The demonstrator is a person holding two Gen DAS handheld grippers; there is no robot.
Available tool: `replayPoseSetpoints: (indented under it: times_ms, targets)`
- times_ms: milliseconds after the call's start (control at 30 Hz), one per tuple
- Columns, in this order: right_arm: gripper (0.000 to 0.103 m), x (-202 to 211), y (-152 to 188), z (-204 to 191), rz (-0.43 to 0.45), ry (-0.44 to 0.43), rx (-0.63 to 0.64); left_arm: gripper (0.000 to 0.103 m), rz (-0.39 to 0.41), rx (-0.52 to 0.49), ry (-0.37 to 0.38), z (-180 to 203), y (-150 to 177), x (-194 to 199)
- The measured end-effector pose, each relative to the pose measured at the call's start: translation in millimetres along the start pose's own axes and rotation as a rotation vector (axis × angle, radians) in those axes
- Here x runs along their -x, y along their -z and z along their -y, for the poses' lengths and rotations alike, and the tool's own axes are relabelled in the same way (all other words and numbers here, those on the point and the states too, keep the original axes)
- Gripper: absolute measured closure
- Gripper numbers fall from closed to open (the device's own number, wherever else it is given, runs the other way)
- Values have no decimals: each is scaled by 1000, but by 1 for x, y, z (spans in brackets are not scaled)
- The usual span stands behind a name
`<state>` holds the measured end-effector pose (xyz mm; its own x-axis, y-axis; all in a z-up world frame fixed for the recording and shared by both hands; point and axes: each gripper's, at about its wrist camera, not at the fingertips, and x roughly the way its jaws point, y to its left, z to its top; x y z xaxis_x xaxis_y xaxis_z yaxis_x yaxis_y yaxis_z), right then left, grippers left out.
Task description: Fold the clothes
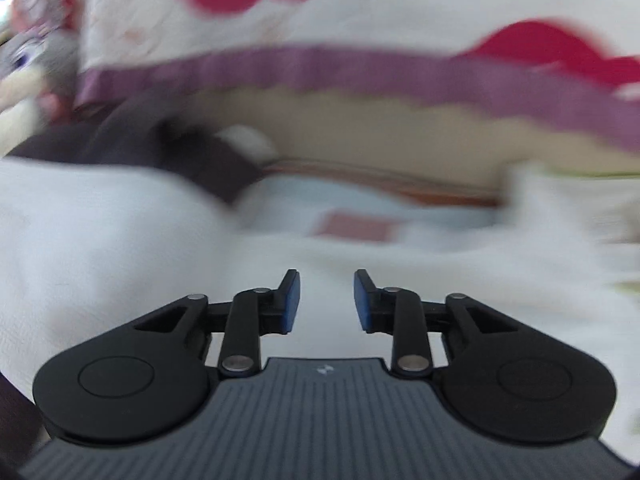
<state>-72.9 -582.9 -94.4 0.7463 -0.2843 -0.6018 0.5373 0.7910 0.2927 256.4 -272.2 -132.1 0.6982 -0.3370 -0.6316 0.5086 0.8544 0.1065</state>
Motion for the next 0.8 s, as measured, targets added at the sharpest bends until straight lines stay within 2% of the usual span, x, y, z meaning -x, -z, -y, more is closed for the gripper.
replayPoseSetpoints:
  times_ms: [67,133,200,233,300,333,400,433,467,533,700,800]
  targets:
    - [37,1,11,22,-37,89,-58,63,44,-45,120,34,0,19]
    - [37,4,17,37,-44,105,-93,57,56,-93,260,72,0,29]
    - [37,4,20,46,-37,118,-102,55,57,-146,373,109,-3,34]
    - [37,2,21,47,-26,130,-88,54,61,-172,412,127,-4,36]
    - [37,-5,22,47,-17,137,-41,43,52,-222,444,158,-7,34]
    - [37,-11,22,45,-22,141,-18,37,31,-243,446,172,-7,31]
    - [37,-19,23,45,-39,139,4,36,-44,-269,417,196,-6,18]
    - [37,-23,23,45,-50,130,11,45,-77,-282,403,205,-6,11]
    - [37,-27,23,44,-63,119,17,96,-102,-296,391,208,-6,3]
    - [37,-34,24,43,-82,107,28,93,-104,-278,349,204,-9,-4]
    - [37,-44,28,46,-81,106,39,92,-14,-105,200,172,-21,-10]
    - [37,-46,30,42,-70,117,78,89,-60,-124,127,171,-21,-29]
